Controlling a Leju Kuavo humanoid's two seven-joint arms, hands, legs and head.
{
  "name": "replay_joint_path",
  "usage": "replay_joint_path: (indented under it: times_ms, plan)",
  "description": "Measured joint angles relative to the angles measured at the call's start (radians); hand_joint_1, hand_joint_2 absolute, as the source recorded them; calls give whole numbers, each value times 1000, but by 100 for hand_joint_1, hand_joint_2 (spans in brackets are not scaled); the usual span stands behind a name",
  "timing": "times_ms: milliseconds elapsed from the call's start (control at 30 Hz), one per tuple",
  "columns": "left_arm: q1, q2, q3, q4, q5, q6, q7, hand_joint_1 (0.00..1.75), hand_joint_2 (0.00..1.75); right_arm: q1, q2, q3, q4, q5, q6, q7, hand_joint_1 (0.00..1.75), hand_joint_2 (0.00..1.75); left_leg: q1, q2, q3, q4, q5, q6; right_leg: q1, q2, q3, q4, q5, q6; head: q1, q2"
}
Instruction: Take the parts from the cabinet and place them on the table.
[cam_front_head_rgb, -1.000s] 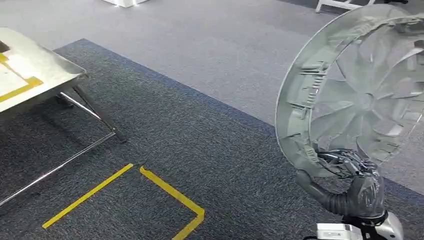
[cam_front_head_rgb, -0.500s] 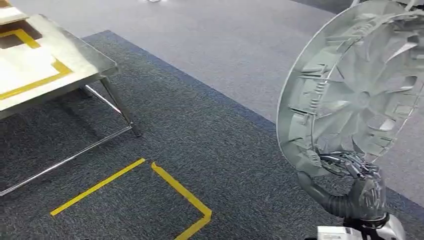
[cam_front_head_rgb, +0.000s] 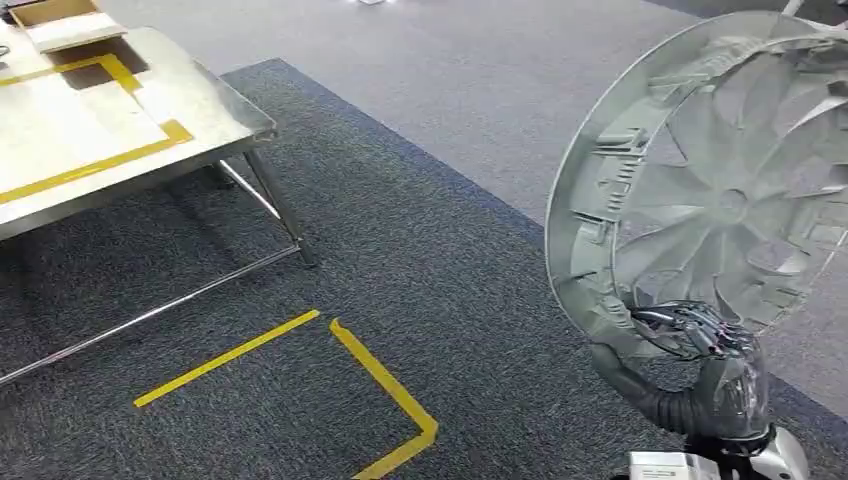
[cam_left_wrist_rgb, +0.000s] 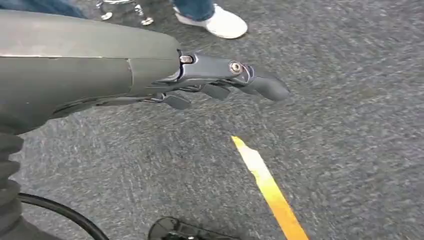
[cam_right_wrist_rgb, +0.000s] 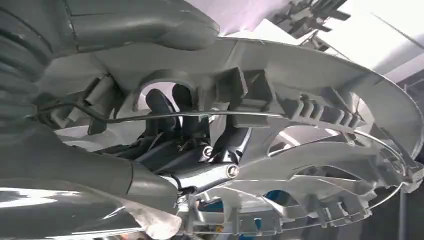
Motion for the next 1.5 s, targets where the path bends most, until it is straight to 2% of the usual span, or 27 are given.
replay_joint_path:
  times_ms: [33, 67, 100, 233, 300, 400, 433, 467, 533, 567, 600, 733, 767, 800, 833, 900, 933, 1000, 1067, 1100, 1233, 1267, 1300, 1333, 1400, 1433, 1500]
  plan:
    - [-1, 1, 0, 0, 0, 0, 0, 0, 175, -1, 0, 0, 0, 0, 0, 0, 175, 175, 0, 9, 44, -93, 47, 4, 0, -8, 5, 0, -3, 3, 0, 0]
    - [-1, 2, 0, 0, -2, 0, 0, 0, 175, -1, 0, 0, -1, 0, 0, 0, 175, 175, -3, 39, 80, -172, 74, 10, 1, -14, 9, 0, -6, 7, 0, 0]
    - [-4, 3, 0, 2, -3, 0, -1, 0, 175, -1, 0, 0, -2, 0, 0, 0, 175, 175, -14, 59, 89, -194, 61, 13, 10, -21, 8, 6, -10, 14, 0, 0]
    - [-4, 6, 2, 6, -8, 2, -6, 0, 175, -4, 0, 0, -2, 2, 0, -1, 175, 175, -13, 30, 84, -203, 62, 34, 9, -49, 15, -1, -12, 34, 1, 0]
    - [-5, 7, 2, 7, -14, 5, -13, 0, 175, -3, -1, -1, -4, 1, -1, -2, 175, 175, -6, 19, 91, -211, 67, 46, 3, 12, -18, 56, -56, 39, 9, 0]
    - [-9, 7, 2, 15, -21, 5, -17, 0, 175, 0, -3, -2, -4, 2, -1, -3, 175, 175, -7, -5, 88, -211, 68, 52, 4, 41, -134, 283, -146, 45, 12, 0]
    - [-9, 8, 2, 16, -22, 5, -17, 0, 175, 0, -3, -2, -4, 2, -1, -3, 175, 175, -8, -13, 89, -211, 68, 52, 4, 42, -154, 311, -141, 45, 12, 0]
    - [-9, 8, 3, 19, -24, 5, -17, 0, 175, 0, -3, -2, -4, 2, -1, -3, 175, 175, -8, -23, 91, -210, 68, 52, 4, 43, -149, 289, -112, 44, 11, 0]
    - [-10, 9, 3, 24, -26, 5, -18, 0, 175, 1, -3, -2, -4, 2, -1, -3, 175, 175, -7, -44, 95, -210, 67, 51, 3, 51, -79, 132, -15, 39, 12, 0]
    - [-10, 9, 3, 24, -27, 5, -18, 0, 175, 0, -3, -2, -4, 2, -1, -3, 175, 175, -7, -53, 96, -210, 66, 49, 1, 73, -40, 47, 22, 36, 13, 0]
    - [-11, 10, 3, 27, -29, 6, -18, 0, 175, 0, -3, -2, -4, 2, -1, -2, 175, 175, -13, -60, 93, -207, 64, 44, 0, 107, -22, 15, 8, 31, 12, 0]
    - [-8, 13, 10, 32, -35, 9, -19, 0, 175, 2, -3, -2, -5, 4, -1, -2, 175, 175, -6, -89, 80, -206, 72, 20, 2, 84, -11, -2, 10, 15, 10, 0]
    - [-9, 16, 14, 33, -37, 10, -19, 0, 175, 1, -3, -2, -5, 4, -1, -2, 175, 175, -5, -79, 80, -197, 62, 17, -4, 70, -5, -9, 14, 9, 11, 0]
    - [-10, 16, 17, 34, -38, 11, -20, 0, 175, 3, -3, -2, -6, 5, 0, -2, 175, 175, -9, -42, 67, -164, 37, 10, -4, 62, -1, -12, 12, 3, 2, 0]
    - [-13, 16, 18, 35, -39, 11, -20, 0, 175, 3, -3, -3, -7, 5, 0, -2, 175, 175, -6, -22, 38, -101, 0, 5, -3, 51, 0, -11, 10, -2, -1, 0]
    - [-15, 16, 20, 38, -45, 10, -21, 0, 175, 4, -3, -3, -6, 6, 0, -2, 175, 175, -1, -6, -37, 61, -70, -2, 0, 28, 1, -10, 7, -6, 0, 0]
    - [-15, 16, 22, 40, -46, 10, -21, 0, 175, 4, -3, -4, -6, 6, 0, -1, 175, 175, 1, -5, -52, 95, -73, -3, 0, 19, 2, -10, 6, -5, 0, 0]
    - [-13, 16, 24, 41, -47, 10, -22, 0, 175, 4, -3, -4, -6, 6, 0, -1, 175, 175, 3, -1, -21, 32, -16, -3, 0, 2, 6, -10, 3, -3, 0, 0]
    - [-14, 19, 24, 41, -49, 10, -23, 0, 175, 4, -3, -4, -6, 6, 0, -1, 175, 175, 1, 26, 65, -143, 73, 5, 0, -13, 16, -10, -3, 3, -1, 0]
    - [-15, 19, 24, 42, -50, 10, -24, 0, 175, 4, -3, -4, -7, 7, 0, -1, 175, 175, -8, 64, 89, -187, 67, 11, 5, -20, 18, -10, -6, 8, 0, 0]
    - [-14, 20, 25, 45, -55, 9, -29, 0, 175, 2, -3, -4, -7, 10, 0, -3, 175, 175, -15, 40, 81, -203, 65, 30, 9, -54, 21, -12, -10, 27, 1, 0]
    - [-14, 20, 25, 46, -56, 10, -31, 0, 175, 1, -3, -4, -7, 11, 0, -2, 175, 175, -4, 33, 87, -214, 72, 40, 6, -48, 14, -8, -19, 34, 0, 0]
    - [-13, 21, 25, 47, -56, 11, -32, 0, 175, 1, -5, -4, -7, 11, 0, -2, 175, 175, -4, 26, 88, -216, 73, 43, 4, -5, 4, 17, -39, 38, 6, 0]
    - [-16, 23, 25, 47, -56, 11, -32, 0, 175, 1, -6, -5, -7, 11, 0, -2, 175, 175, -4, 20, 87, -215, 74, 48, 3, 22, -23, 76, -74, 38, 10, 0]
    - [-18, 22, 25, 49, -57, 11, -32, 0, 175, 6, -8, -5, -6, 13, 0, -2, 175, 175, -5, 3, 85, -215, 74, 53, 3, 40, -107, 244, -142, 42, 14, 0]
    - [-18, 22, 25, 50, -59, 11, -32, 0, 175, 6, -8, -5, -6, 14, 0, -2, 175, 175, -6, -7, 86, -214, 73, 53, 4, 43, -139, 300, -153, 43, 13, 0]
    - [-18, 23, 25, 53, -58, 11, -32, 0, 175, 7, -8, -5, -6, 15, 0, -2, 175, 175, -6, -27, 89, -214, 73, 53, 3, 43, -135, 264, -98, 43, 14, 0]
